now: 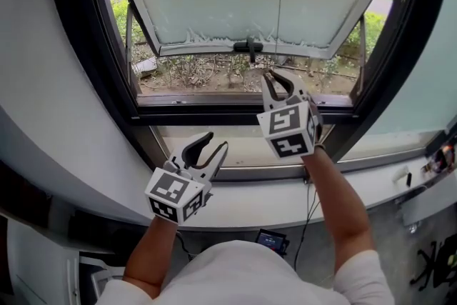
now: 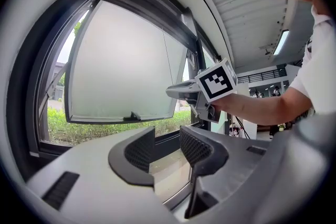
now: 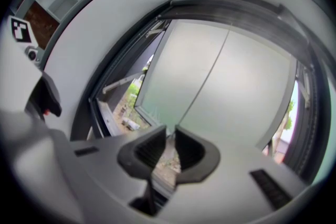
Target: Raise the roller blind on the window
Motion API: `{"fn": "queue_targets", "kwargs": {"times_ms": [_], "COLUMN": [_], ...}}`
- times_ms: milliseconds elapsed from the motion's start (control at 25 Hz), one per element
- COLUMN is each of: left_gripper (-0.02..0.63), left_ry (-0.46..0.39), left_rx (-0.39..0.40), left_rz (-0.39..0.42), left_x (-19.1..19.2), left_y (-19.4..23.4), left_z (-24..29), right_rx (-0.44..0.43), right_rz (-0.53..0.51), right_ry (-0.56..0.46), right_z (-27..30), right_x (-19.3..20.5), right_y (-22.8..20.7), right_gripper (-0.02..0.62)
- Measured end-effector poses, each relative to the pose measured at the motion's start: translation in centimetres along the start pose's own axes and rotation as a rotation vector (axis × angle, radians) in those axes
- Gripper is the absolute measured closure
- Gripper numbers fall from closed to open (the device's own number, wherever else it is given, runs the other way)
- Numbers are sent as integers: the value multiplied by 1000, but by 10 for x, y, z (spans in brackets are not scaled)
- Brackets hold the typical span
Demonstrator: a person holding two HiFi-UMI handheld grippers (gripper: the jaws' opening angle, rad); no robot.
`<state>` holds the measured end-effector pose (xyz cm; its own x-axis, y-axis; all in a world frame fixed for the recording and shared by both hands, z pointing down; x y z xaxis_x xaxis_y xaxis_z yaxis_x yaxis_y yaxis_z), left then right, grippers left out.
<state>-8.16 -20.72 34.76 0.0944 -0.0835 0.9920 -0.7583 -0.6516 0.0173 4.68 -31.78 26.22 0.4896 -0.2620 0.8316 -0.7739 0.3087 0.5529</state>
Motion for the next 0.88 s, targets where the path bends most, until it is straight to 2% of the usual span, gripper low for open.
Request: {"fn": "queue_targets", "kwargs": {"times_ms": [880], "left_gripper": [442], "left_ry": [-5], "left_rx": [34], "left_rz": [-82], "left_x": [4], "left_y": [-9], "left_z": [-3], "right_rx": [36], "right_rz": [32], "right_ry": [-61], "right_z": [-12], "right_x": [-31], "right_y": [-21], "right_gripper": [534]}}
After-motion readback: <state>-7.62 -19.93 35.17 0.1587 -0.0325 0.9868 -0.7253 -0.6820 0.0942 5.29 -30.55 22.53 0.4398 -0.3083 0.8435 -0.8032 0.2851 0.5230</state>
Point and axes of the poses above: the fingertips, and each gripper's own axes: z forward along the fingers, y to its left, x out of its underside, the point moved 3 cm from there along -z, backward along the fingers, and after that the axes turned 9 degrees about -y, right-handed, at the moved point
